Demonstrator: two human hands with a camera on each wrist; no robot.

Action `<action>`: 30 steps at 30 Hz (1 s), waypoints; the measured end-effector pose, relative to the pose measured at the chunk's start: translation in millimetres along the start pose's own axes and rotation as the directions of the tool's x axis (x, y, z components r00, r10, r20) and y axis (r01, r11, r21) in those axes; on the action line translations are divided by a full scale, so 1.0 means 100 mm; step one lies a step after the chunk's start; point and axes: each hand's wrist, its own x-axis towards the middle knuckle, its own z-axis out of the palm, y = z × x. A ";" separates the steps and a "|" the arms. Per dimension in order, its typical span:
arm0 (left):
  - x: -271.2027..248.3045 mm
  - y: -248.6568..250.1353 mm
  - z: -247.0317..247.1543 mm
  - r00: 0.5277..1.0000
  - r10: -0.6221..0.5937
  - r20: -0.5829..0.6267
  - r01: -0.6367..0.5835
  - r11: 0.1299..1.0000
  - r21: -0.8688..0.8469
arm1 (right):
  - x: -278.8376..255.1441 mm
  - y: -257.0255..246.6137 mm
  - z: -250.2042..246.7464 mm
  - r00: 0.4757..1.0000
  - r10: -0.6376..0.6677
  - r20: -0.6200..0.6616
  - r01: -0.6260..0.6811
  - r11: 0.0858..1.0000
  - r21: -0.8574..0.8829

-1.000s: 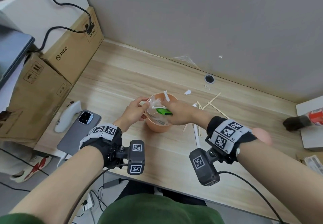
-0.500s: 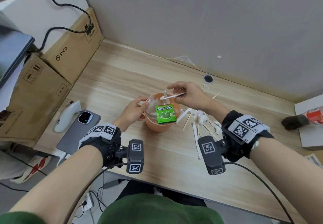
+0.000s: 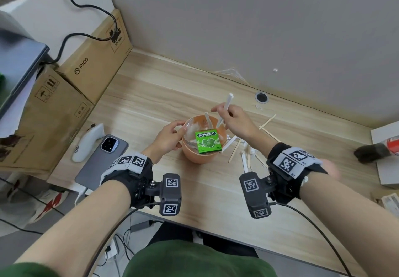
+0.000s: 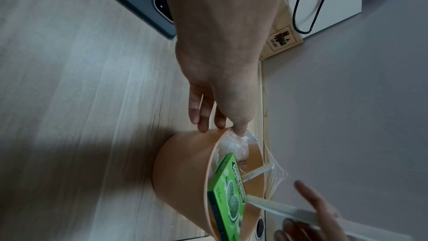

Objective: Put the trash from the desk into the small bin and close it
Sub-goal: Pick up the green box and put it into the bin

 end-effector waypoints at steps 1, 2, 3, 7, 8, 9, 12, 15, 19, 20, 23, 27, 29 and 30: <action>0.00 0.00 0.00 1.000 -0.001 -0.002 0.001 1.000 -0.003 | -0.01 0.05 0.03 1.000 -0.004 -0.002 0.004 0.999 -0.040; 0.00 0.00 0.01 1.000 -0.001 -0.005 0.001 1.000 -0.007 | -0.01 0.11 0.05 1.000 -0.012 -0.010 0.011 0.997 -0.078; 0.00 0.00 0.01 1.000 -0.001 -0.008 0.001 1.000 -0.009 | -0.02 0.17 0.06 1.000 -0.022 -0.015 0.020 0.994 -0.111; 0.00 -0.01 0.01 1.000 -0.005 -0.004 0.005 1.000 -0.006 | -0.05 0.30 0.01 1.000 -0.004 -0.012 0.002 0.975 -0.221; 0.00 -0.01 0.01 1.000 -0.005 -0.004 0.005 1.000 -0.006 | -0.05 0.29 -0.02 1.000 0.008 -0.005 -0.009 0.971 -0.238; 0.00 -0.01 0.01 1.000 -0.005 -0.005 0.005 1.000 -0.006 | -0.06 0.28 -0.05 1.000 0.017 0.004 -0.015 0.968 -0.250; 0.00 -0.01 0.01 1.000 -0.005 -0.004 0.005 1.000 -0.008 | -0.10 0.18 -0.13 1.000 -0.009 0.009 0.012 0.964 -0.265; 0.00 -0.02 0.01 1.000 -0.007 -0.001 0.007 1.000 -0.009 | -0.11 0.10 -0.16 0.997 -0.074 -0.032 0.061 0.951 -0.304; -0.01 -0.01 0.01 1.000 -0.007 -0.005 0.006 1.000 -0.012 | -0.05 0.10 -0.09 0.990 -0.106 -0.095 0.072 0.947 -0.314; -0.02 -0.01 0.01 1.000 -0.006 -0.005 0.006 1.000 -0.009 | -0.02 0.16 -0.04 0.993 -0.094 -0.070 0.064 0.935 -0.348; -0.03 0.00 0.00 1.000 0.000 -0.004 0.000 1.000 0.008 | 0.01 0.34 0.11 1.000 0.016 0.014 -0.008 0.895 -0.445; -0.06 0.00 -0.01 1.000 0.004 0.003 -0.004 1.000 0.012 | -0.04 0.44 0.18 0.988 0.107 0.111 -0.043 0.882 -0.470; -0.06 -0.01 -0.03 1.000 0.000 -0.004 0.000 1.000 0.005 | -0.08 0.42 0.14 0.979 0.104 0.177 -0.035 0.935 -0.354; -0.06 -0.01 -0.04 1.000 -0.002 -0.005 0.002 1.000 0.002 | -0.11 0.40 0.10 0.980 0.104 0.170 -0.057 0.964 -0.260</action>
